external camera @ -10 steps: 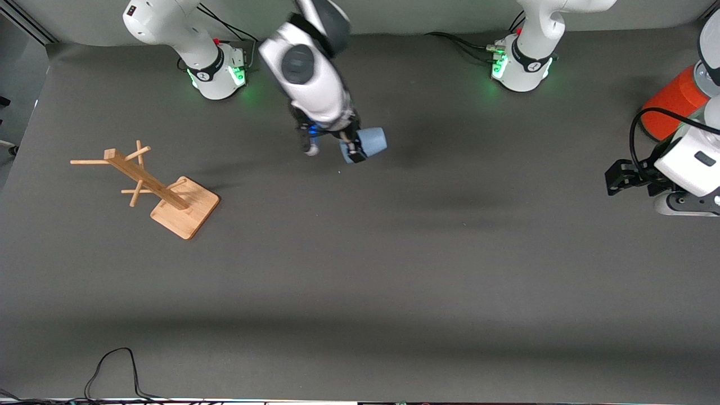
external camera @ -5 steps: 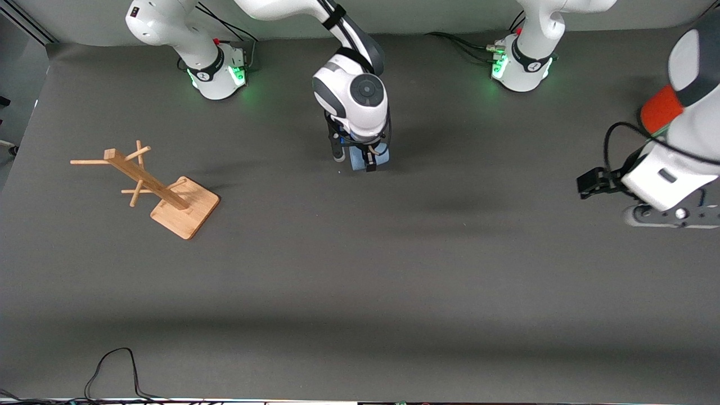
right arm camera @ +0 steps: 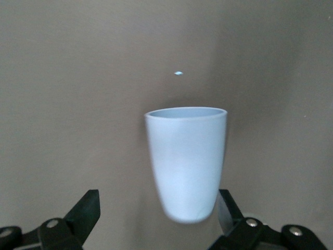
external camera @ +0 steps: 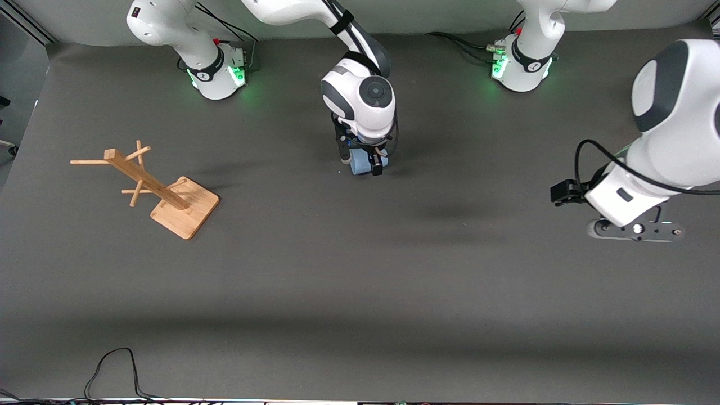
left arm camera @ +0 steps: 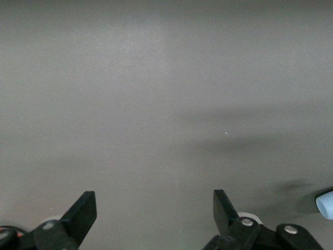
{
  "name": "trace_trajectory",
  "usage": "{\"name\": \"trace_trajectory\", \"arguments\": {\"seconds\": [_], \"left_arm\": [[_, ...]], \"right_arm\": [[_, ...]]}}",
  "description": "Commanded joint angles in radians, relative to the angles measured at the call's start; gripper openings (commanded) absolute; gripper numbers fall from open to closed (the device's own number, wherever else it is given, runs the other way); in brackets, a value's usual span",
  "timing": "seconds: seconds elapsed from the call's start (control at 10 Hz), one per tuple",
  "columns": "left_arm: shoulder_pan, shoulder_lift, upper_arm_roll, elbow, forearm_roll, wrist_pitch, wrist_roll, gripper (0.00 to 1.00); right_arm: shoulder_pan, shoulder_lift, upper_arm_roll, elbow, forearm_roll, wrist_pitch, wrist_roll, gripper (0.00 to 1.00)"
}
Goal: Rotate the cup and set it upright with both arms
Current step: 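Withdraw the right gripper toward the stand while the left gripper reaches the cup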
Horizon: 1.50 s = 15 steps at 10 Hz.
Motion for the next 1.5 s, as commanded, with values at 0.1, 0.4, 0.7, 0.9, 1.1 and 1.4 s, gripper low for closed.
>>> {"name": "trace_trajectory", "arguments": {"seconds": [0.1, 0.4, 0.7, 0.9, 1.1, 1.4], "left_arm": [[-0.004, 0.034, -0.023, 0.035, -0.007, 0.001, -0.029, 1.00], [-0.013, 0.114, -0.110, 0.071, -0.002, 0.065, -0.172, 1.00], [-0.250, 0.341, -0.146, 0.255, 0.136, 0.071, -0.567, 1.00], [-0.406, 0.478, -0.141, 0.367, 0.177, 0.056, -0.804, 1.00], [-0.529, 0.549, -0.138, 0.377, 0.220, 0.058, -0.990, 1.00], [-0.661, 0.627, -0.138, 0.380, 0.273, 0.042, -1.058, 1.00]], "right_arm": [[-0.018, -0.176, -0.155, 0.094, -0.007, -0.277, -0.291, 1.00], [-0.017, -0.354, -0.359, 0.082, -0.010, -0.400, -0.726, 1.00], [-0.015, -0.492, -0.462, 0.082, -0.057, -0.487, -1.098, 1.00], [-0.017, -0.567, -0.482, 0.065, -0.174, -0.524, -1.328, 1.00], [-0.015, -0.679, -0.522, 0.003, -0.249, -0.535, -1.501, 1.00], [-0.014, -0.819, -0.522, -0.103, -0.413, -0.561, -1.786, 1.00]]}}
